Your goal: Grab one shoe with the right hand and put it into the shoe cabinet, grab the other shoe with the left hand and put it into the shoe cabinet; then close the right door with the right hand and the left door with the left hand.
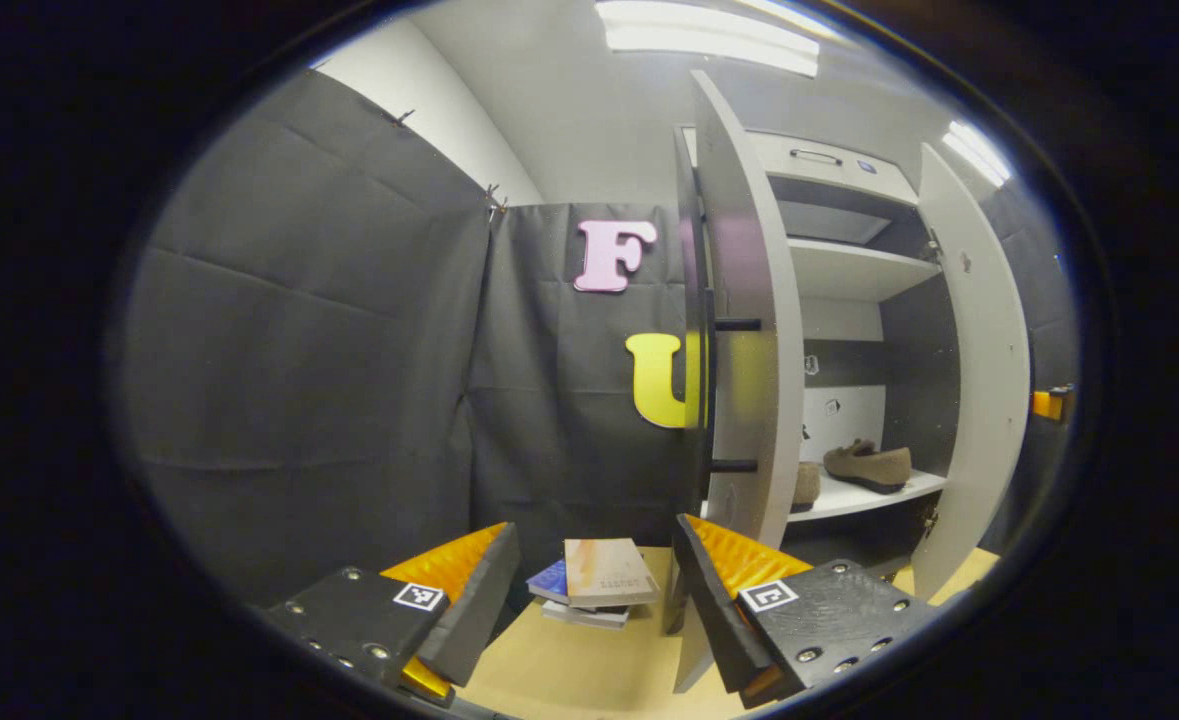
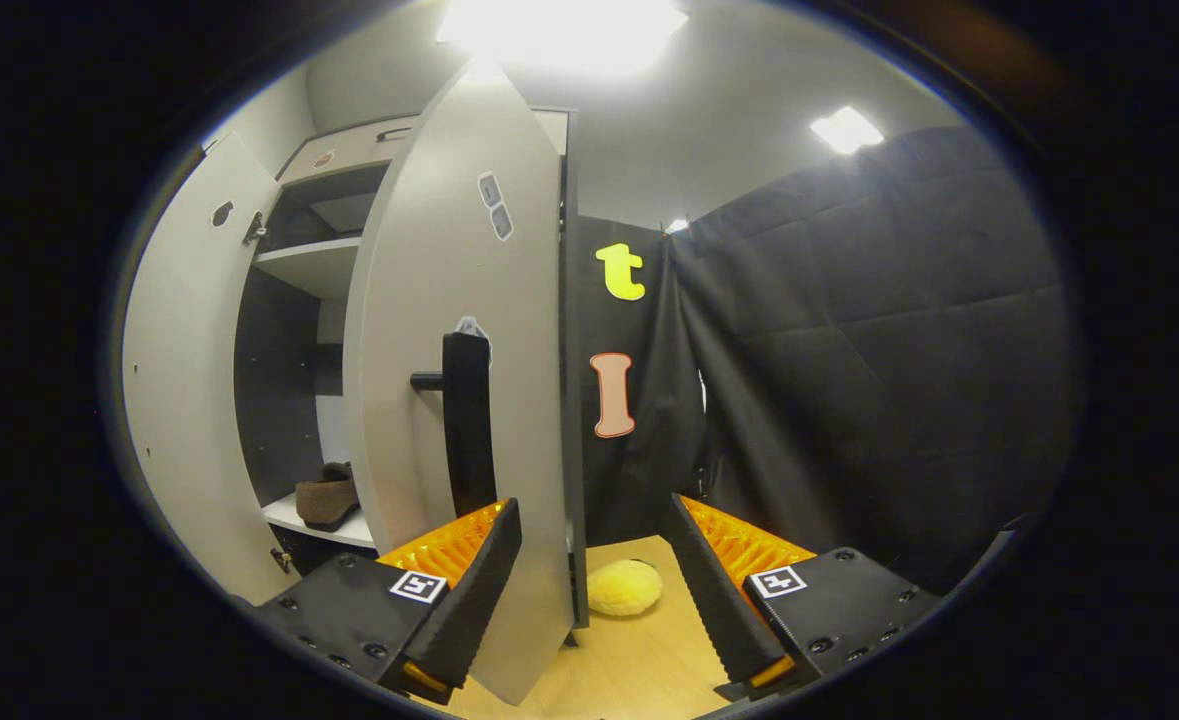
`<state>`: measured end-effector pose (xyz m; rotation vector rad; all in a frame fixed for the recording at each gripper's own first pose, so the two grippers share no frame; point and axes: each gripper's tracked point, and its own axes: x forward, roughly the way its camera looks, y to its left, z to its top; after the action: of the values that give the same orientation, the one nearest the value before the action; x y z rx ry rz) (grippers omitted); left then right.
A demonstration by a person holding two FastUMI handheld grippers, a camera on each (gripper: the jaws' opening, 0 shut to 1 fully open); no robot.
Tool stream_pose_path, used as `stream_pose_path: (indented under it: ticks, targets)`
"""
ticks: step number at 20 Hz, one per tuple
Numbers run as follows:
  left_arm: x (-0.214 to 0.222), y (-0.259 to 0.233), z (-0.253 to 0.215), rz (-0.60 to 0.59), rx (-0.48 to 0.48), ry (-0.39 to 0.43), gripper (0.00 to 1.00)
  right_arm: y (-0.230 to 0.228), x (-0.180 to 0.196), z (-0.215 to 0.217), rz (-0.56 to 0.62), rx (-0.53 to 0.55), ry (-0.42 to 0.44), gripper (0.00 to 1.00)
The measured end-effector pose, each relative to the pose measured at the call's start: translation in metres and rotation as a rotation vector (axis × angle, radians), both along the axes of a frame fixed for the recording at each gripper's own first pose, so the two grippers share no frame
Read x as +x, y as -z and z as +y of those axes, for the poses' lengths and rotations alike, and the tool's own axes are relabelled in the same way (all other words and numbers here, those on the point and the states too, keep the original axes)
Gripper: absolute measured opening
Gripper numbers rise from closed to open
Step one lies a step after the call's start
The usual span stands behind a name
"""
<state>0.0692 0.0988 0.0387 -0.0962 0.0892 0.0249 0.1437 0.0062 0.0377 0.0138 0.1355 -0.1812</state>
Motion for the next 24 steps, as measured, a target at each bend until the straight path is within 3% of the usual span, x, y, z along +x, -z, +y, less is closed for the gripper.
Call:
stream_pose_path:
  ticks: [4,5,6,10,24]
  targets:
    - [0.003,0.001,0.006,0.002,0.003,-0.004,0.93,0.005,0.014,0.028,0.007,0.006,-0.057,0.94]
    - [0.004,0.003,0.007,0.006,0.000,-0.007,0.93,0.007,0.017,0.033,0.011,0.001,-0.071,0.88]
    - [0.006,0.006,0.009,0.010,-0.002,-0.008,0.93,0.008,0.019,0.040,0.016,-0.001,-0.083,0.88]
    - [0.010,0.006,0.011,0.013,0.002,-0.010,0.93,0.010,0.023,0.051,0.022,-0.011,-0.110,0.97]
    - [0.062,-0.040,0.003,-0.070,0.020,-0.044,0.93,0.021,-0.019,0.000,0.032,-0.013,-0.041,0.98]
